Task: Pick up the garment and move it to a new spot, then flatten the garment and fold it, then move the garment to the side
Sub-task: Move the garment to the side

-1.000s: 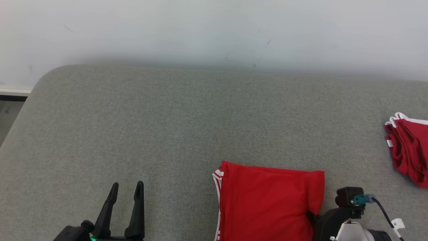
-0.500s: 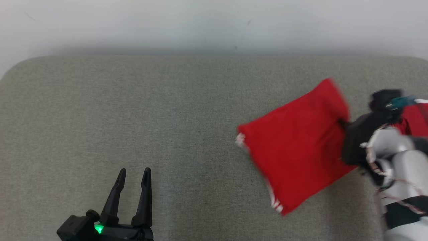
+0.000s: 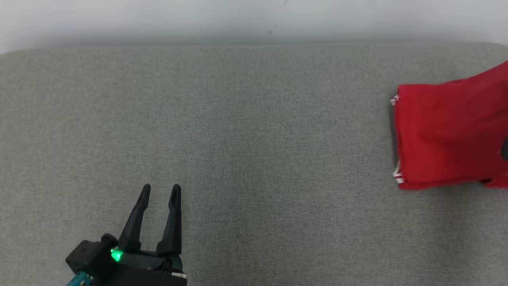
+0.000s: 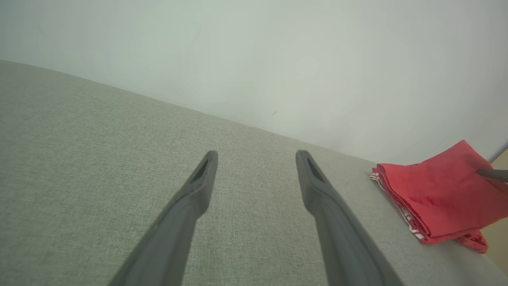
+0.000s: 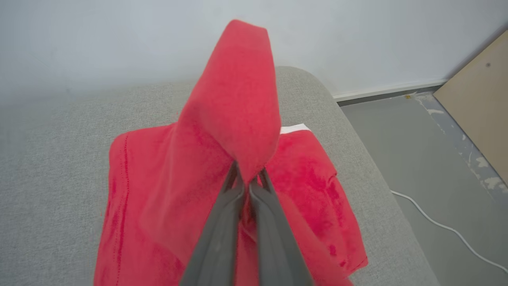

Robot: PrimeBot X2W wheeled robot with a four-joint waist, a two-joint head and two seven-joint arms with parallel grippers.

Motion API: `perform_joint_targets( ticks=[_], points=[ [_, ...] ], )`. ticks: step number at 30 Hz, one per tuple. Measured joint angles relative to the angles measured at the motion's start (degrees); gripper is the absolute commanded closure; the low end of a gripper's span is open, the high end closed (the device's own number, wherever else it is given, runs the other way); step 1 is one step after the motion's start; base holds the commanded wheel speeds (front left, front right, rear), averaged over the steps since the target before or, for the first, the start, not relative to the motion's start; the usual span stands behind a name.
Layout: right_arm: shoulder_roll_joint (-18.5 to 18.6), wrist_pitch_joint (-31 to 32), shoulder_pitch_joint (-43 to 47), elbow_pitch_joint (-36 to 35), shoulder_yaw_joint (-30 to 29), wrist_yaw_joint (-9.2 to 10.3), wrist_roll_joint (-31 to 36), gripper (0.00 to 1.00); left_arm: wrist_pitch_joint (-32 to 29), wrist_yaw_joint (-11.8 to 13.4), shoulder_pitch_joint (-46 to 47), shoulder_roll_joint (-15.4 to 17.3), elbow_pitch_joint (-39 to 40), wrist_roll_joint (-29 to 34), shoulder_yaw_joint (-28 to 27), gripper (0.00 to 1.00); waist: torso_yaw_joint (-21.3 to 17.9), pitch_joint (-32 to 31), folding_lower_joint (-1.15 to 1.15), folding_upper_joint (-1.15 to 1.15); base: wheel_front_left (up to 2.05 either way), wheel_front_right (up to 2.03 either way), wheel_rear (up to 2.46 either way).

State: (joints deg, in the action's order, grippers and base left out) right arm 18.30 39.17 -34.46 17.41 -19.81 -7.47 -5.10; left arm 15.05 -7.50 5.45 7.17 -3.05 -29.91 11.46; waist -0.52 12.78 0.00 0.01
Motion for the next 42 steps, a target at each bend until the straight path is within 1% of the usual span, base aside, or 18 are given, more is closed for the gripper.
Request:
perform_joint_targets(
  ticks=[4, 9, 13, 17, 20, 23, 25, 26, 29, 34, 36, 38, 42],
  points=[
    [2.68, -1.31, -2.18, 1.6, -1.04, 0.0, 2.57, 1.0, 0.0, 0.0, 1.42, 0.55, -0.2, 0.0, 1.45, 0.0, 0.27, 1.74, 0.0, 0.0, 0.0, 0.0, 0.0],
    [6.3, 3.03, -1.46, 0.08, -1.29, 0.0, 5.25, 1.0, 0.0, 0.0, 1.92, 1.11, -0.41, -0.43, 1.93, 0.0, 1.5, 2.55, 0.0, 0.0, 0.0, 0.0, 0.0],
    [10.58, 3.44, 0.71, -0.6, -2.03, 0.0, 7.03, 1.0, 0.0, 0.0, 1.86, 1.29, -0.43, -0.51, 1.94, 0.0, 1.95, 2.86, 0.01, 0.0, 0.0, 0.0, 0.0],
    [12.77, -0.05, 2.16, -0.1, -2.59, 0.0, 9.45, 1.0, 0.0, 0.0, 1.94, 1.37, -0.42, -0.49, 2.21, 0.0, 2.19, 3.34, 0.0, 0.0, 0.0, 0.0, 0.0],
    [12.76, -3.05, 2.92, 1.24, -2.57, 0.0, 10.18, 1.0, 0.0, 0.0, 2.38, 1.44, -0.44, -0.43, 2.88, 0.0, 2.25, 3.87, 0.0, 0.0, 0.0, 0.0, 0.0],
    [12.78, -6.5, 2.85, 1.81, -1.1, 0.0, 10.35, 1.0, 0.0, 0.0, 3.03, 1.6, -0.55, -0.43, 3.27, 0.0, 2.21, 4.31, 0.0, 0.0, 0.0, 0.0, 0.0],
    [12.81, -8.48, 2.72, 1.79, -0.3, 0.0, 11.78, 1.0, 0.0, 0.0, 3.04, 1.72, -0.74, -0.43, 3.52, 0.0, 2.18, 4.51, 0.01, 0.0, 0.0, 0.0, 0.0],
    [12.76, -9.96, 2.53, 1.72, 0.57, 0.0, 13.91, 0.0, 0.0, 0.0, 3.15, 1.78, -0.89, -0.43, 3.69, 0.0, 2.21, 4.49, 0.0, 0.0, 0.0, 0.0, 0.0],
    [12.57, -10.88, 2.23, 0.92, 0.86, 0.0, 15.8, 0.0, 0.0, 0.0, 3.19, 1.76, -1.01, -0.42, 3.53, 0.0, 2.16, 4.17, 0.0, 0.0, 0.0, 0.0, 0.0],
    [11.63, -12.04, 1.9, 0.15, 1.87, 0.0, 16.24, 0.0, 0.0, 0.0, 3.09, 1.7, 0.19, -1.02, 3.87, 0.0, 1.93, 3.1, 0.0, -0.01, 0.0, 0.0, 0.0],
    [11.18, -12.36, 2.29, 0.03, 2.57, 0.0, 15.63, 0.0, 0.0, 0.0, 2.96, 1.47, 1.34, -0.53, 3.1, 0.0, 1.84, 2.48, 0.0, -0.01, 0.0, 0.0, 0.0],
    [10.39, -12.79, 3.04, -0.05, 3.08, 0.0, 14.59, 0.0, 0.0, 0.0, 2.52, 0.8, 2.3, -1.29, 1.53, 0.0, 1.73, 1.75, 0.0, -0.01, 0.0, 0.0, 0.0],
    [9.01, -15.79, 5.69, -0.64, 5.13, 0.0, 11.96, 0.0, 0.0, -0.01, 0.74, 0.07, 2.8, -0.32, -1.08, 0.0, 1.49, -0.2, 0.0, -0.01, 0.0, 0.0, 0.0]
  ],
)
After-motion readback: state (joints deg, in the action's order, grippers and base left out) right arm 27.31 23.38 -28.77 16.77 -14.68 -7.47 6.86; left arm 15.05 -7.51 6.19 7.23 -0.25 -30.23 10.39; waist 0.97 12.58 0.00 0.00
